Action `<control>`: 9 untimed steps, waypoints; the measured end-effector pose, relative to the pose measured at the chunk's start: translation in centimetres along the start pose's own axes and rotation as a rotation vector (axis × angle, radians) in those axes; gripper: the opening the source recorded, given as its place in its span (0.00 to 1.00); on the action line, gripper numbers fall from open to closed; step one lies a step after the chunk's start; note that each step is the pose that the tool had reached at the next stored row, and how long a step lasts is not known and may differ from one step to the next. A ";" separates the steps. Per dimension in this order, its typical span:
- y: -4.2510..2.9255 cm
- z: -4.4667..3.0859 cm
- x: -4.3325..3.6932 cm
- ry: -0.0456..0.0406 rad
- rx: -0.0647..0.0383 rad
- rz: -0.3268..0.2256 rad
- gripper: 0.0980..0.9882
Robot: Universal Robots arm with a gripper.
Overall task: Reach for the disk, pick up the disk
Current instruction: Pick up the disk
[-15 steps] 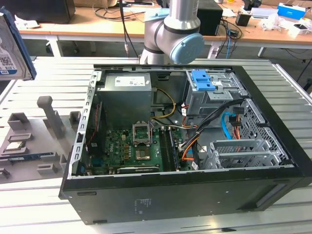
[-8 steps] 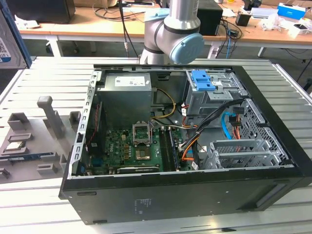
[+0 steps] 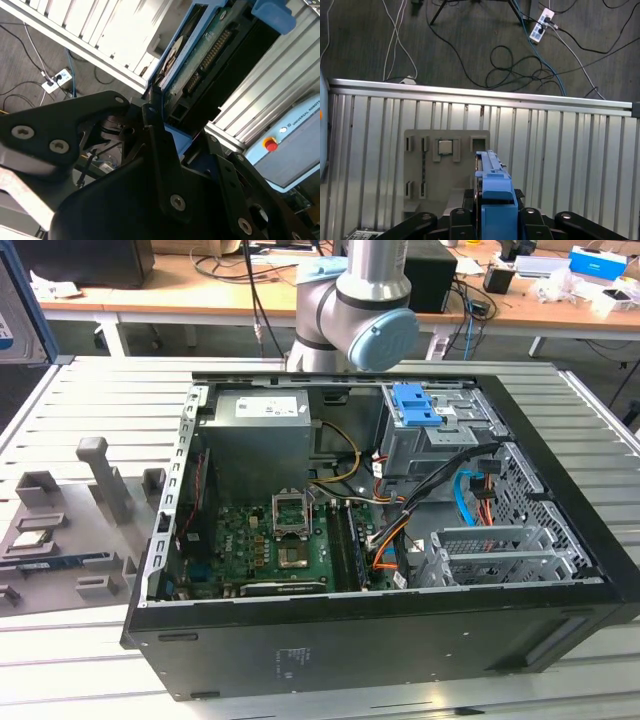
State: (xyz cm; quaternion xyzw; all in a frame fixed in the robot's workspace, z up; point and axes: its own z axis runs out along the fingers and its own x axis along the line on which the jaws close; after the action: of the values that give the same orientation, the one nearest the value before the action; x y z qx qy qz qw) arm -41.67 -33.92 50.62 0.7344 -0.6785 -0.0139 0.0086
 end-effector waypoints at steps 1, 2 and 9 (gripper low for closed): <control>0.00 -0.01 0.00 0.0000 0.000 0.000 0.30; 0.00 -0.02 0.00 0.0001 0.000 0.000 0.30; -1.14 -0.06 0.09 0.0010 0.000 0.000 0.30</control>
State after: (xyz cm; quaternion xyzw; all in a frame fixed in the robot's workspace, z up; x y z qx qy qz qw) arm -40.52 -33.92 50.65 0.7344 -0.6786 -0.0136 0.0090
